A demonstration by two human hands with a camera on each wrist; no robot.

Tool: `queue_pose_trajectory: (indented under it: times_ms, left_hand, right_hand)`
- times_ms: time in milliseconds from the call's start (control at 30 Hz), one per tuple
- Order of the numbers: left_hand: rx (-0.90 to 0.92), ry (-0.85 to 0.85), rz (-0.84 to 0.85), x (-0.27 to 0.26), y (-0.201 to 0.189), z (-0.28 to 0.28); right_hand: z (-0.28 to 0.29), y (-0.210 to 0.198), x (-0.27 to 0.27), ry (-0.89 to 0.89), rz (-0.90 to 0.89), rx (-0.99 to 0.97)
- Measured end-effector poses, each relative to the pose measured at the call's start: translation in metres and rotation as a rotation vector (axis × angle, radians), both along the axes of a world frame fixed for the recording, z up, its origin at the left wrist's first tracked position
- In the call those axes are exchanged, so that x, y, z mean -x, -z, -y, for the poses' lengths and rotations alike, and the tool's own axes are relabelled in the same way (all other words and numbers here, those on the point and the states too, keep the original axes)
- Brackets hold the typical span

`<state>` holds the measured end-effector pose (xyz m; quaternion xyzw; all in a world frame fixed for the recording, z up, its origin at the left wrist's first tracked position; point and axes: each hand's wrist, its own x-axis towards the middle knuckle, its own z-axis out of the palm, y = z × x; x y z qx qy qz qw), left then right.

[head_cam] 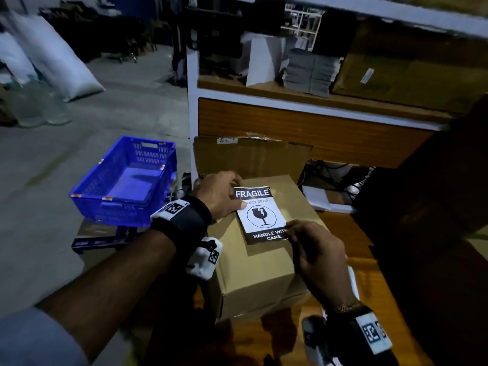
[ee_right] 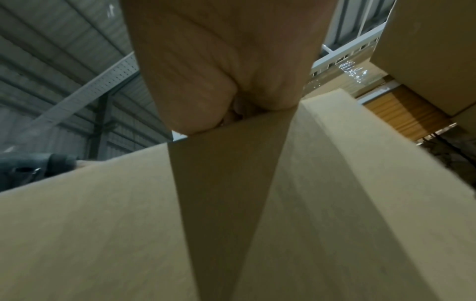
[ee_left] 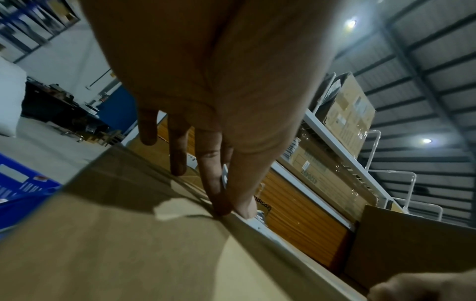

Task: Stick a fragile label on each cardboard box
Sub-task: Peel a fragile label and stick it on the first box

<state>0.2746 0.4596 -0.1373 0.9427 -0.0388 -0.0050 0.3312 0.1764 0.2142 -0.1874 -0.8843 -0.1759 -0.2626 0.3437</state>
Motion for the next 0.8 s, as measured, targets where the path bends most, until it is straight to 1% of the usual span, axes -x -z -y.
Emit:
queue_pose_trajectory:
  times_ms: [100, 300, 467, 700, 800]
  left_hand:
    - [-0.061, -0.008, 0.006, 0.0, -0.002, 0.004]
    - [-0.239, 0.06, 0.024, 0.003, -0.005, 0.013]
    - [-0.292, 0.066, 0.006, 0.002, -0.007, 0.017]
    - [-0.347, 0.019, -0.014, 0.006, -0.006, 0.02]
    - [-0.422, 0.033, 0.047, 0.013, -0.01, 0.023]
  right_hand:
    - [0.001, 0.003, -0.001, 0.011, 0.008, -0.004]
    - [0.002, 0.005, -0.001, 0.013, -0.016, -0.004]
    - [0.003, 0.006, -0.001, 0.004, -0.005, -0.011]
    - [0.004, 0.006, -0.002, -0.008, -0.025, 0.025]
    - [0.004, 0.006, 0.0, -0.011, -0.055, 0.048]
